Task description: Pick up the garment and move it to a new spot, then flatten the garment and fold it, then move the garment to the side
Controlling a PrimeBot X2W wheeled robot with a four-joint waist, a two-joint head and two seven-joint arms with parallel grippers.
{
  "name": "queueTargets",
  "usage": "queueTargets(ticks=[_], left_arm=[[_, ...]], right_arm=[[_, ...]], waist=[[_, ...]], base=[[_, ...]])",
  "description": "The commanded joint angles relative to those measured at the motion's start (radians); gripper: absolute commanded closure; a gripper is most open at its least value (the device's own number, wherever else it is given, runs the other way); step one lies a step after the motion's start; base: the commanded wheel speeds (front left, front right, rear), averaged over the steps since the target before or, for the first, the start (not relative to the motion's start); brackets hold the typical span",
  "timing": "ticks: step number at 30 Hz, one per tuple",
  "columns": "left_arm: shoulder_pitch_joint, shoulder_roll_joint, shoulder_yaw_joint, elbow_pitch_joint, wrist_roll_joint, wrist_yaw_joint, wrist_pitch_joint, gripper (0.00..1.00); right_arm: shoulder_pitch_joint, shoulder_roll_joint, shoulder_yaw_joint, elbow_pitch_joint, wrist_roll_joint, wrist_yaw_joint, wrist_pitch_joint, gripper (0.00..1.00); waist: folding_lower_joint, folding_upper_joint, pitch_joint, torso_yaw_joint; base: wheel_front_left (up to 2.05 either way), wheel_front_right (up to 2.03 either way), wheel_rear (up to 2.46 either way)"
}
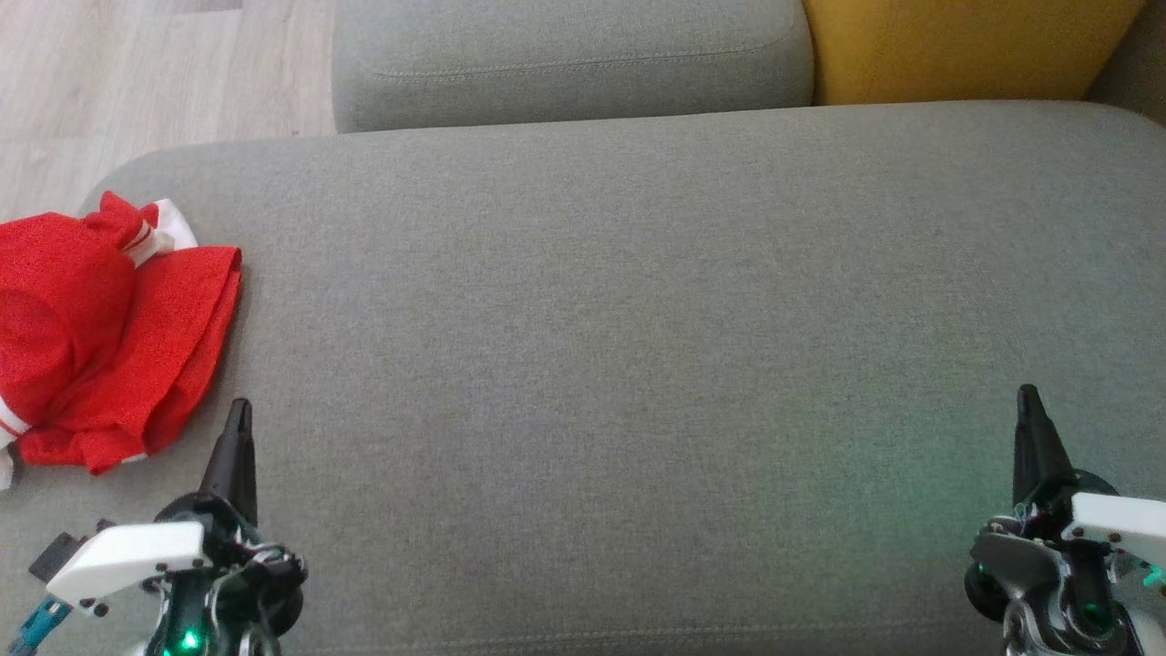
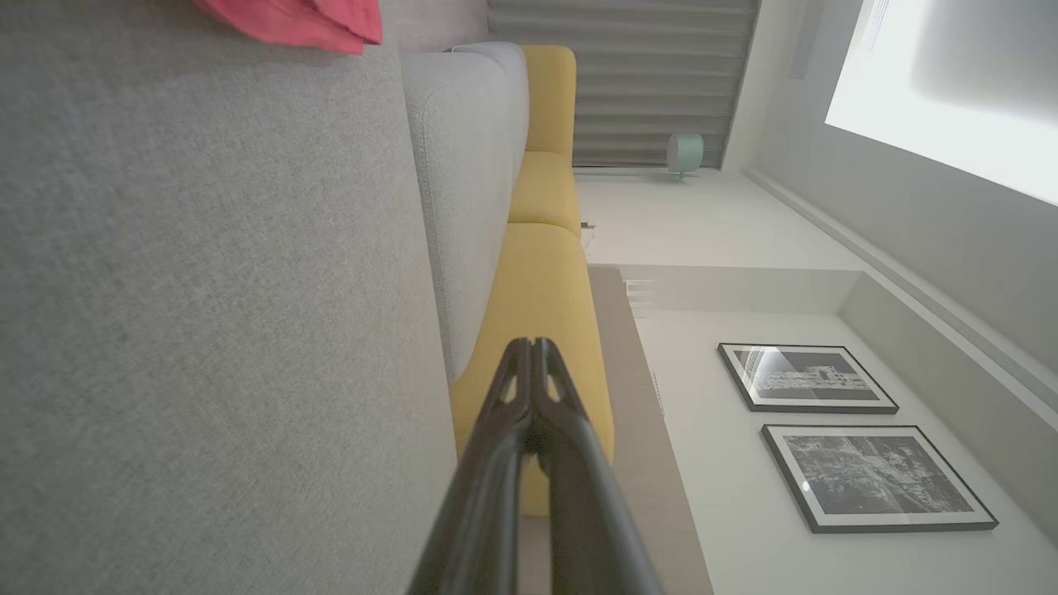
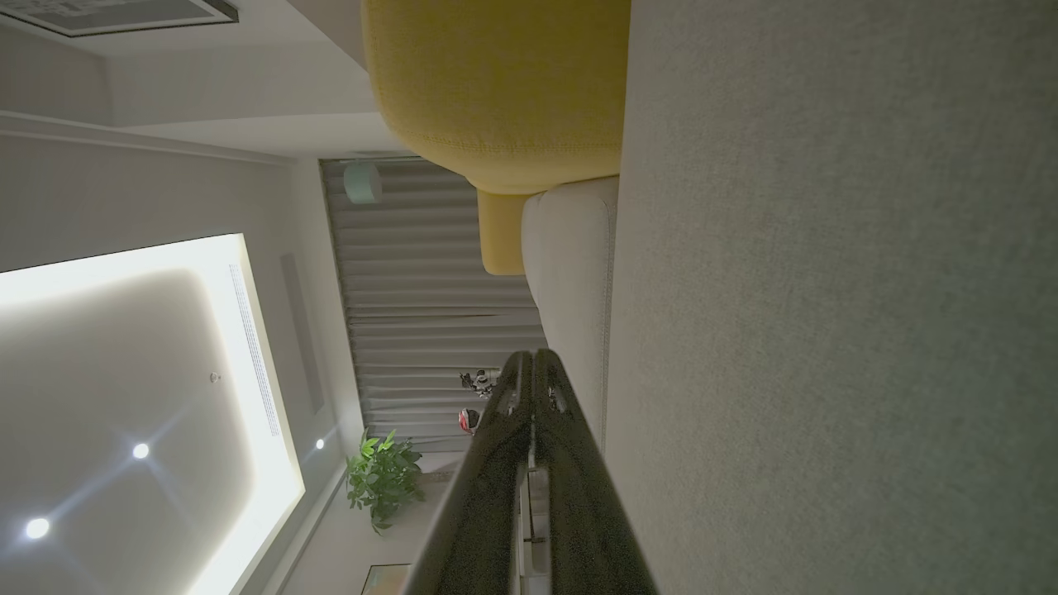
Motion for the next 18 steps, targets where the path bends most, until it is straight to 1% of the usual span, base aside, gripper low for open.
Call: queueTargets(ticks=[1, 3, 4, 7, 18], left_arm=[[-0.056, 0.010, 0.034, -0.029, 0.012, -0.007, 0.007, 1.00], [-0.056, 0.010, 0.034, -0.029, 0.012, -0.007, 0.007, 1.00], [0.001, -0.001, -0.001, 0.004, 0.000, 0.001, 0.000, 0.00], [0.026, -0.008, -0.003, 0.050, 0.000, 0.002, -0.002, 0.00], [0.032, -0.007, -0.004, 0.033, 0.025, 0.001, -0.034, 0.00]], right_arm=[[-0.052, -0.005, 0.021, -0.036, -0.003, -0.001, 0.006, 1.00], [-0.052, -0.005, 0.021, -0.036, -0.003, -0.001, 0.006, 1.00], [0.001, 0.000, 0.000, 0.004, 0.000, 0.000, 0.000, 0.00], [0.024, 0.005, 0.001, 0.049, 0.000, 0.000, 0.000, 0.00], [0.026, 0.004, 0.018, 0.029, -0.034, 0.000, -0.033, 0.00]], waist=[[0.0000, 0.0000, 0.000, 0.000], [0.0000, 0.0000, 0.000, 0.000], [0.0000, 0.0000, 0.000, 0.000], [0.0000, 0.0000, 0.000, 0.000], [0.0000, 0.0000, -0.008, -0.002]], base=[[0.00, 0.00, 0.00], [0.00, 0.00, 0.00], [0.00, 0.00, 0.00], [0.00, 0.00, 0.00], [0.00, 0.00, 0.00]])
